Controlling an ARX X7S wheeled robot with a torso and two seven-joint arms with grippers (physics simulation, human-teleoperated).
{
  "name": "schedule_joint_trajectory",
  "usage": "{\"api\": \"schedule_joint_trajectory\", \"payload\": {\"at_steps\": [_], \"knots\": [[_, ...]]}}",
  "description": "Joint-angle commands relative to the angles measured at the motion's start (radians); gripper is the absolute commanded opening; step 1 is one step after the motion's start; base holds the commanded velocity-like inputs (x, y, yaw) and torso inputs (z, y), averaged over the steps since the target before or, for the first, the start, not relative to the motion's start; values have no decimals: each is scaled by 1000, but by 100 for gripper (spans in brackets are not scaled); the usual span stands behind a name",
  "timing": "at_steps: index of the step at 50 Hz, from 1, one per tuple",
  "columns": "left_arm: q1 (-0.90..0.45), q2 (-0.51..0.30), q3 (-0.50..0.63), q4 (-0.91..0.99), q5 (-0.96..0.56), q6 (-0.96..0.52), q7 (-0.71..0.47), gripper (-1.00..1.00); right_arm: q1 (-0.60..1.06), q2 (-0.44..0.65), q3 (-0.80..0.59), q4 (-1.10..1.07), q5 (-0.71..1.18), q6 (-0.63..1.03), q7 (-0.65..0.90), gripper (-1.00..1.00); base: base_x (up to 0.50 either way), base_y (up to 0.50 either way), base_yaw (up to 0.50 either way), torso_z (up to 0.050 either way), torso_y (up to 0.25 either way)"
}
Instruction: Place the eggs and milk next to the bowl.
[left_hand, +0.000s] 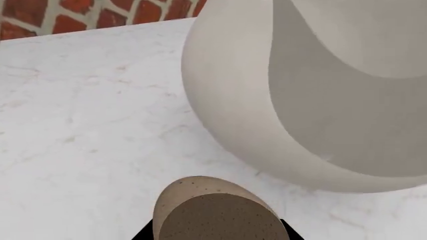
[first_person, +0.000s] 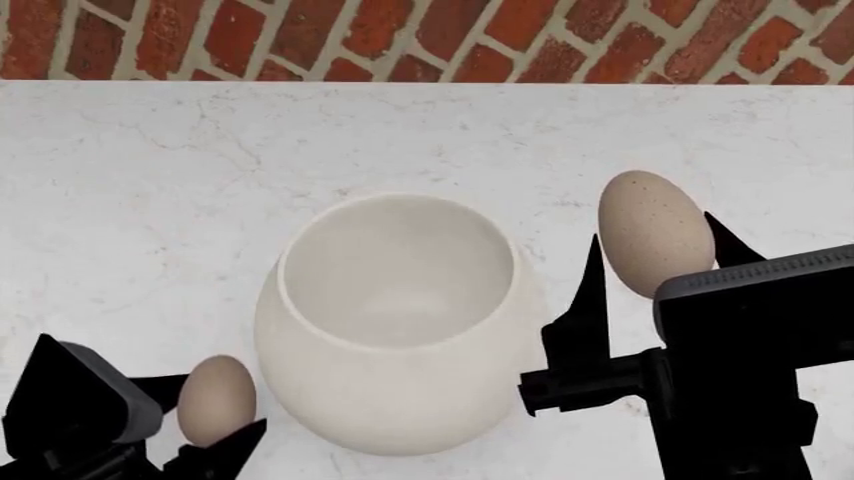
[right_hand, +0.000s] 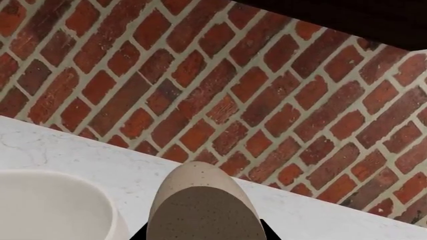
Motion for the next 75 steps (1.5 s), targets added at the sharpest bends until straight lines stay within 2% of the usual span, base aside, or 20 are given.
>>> {"api": "schedule_joint_trajectory", "payload": {"at_steps": [1,18,19,35,51,63,75], "knots": [[15,31,-22,-6,-11,-4,24,-100,-1,-13,20,-8,-39,2,-34,-100,0,0,0,0,0],[22,43,-9,-31,-1,4,39,-100,5,-10,21,-23,-28,23,-23,-100,1,0,-1,0,0],[20,43,-9,-31,-4,0,39,100,6,-10,21,-23,-27,24,-23,-100,0,-3,-3,0,0],[14,29,-24,-15,-17,-1,31,100,8,-7,18,-23,-25,25,-19,-100,1,0,0,0,0],[10,-61,-112,174,-124,-8,-24,100,5,-3,29,-40,-9,41,-12,-100,0,0,0,0,0],[61,-129,-176,292,-193,36,-39,100,-5,2,49,-61,35,86,-11,-100,0,0,0,0,0],[107,-160,-273,345,-266,114,-86,100,-42,12,67,-91,97,141,-21,-100,0,0,0,0,0]]}}
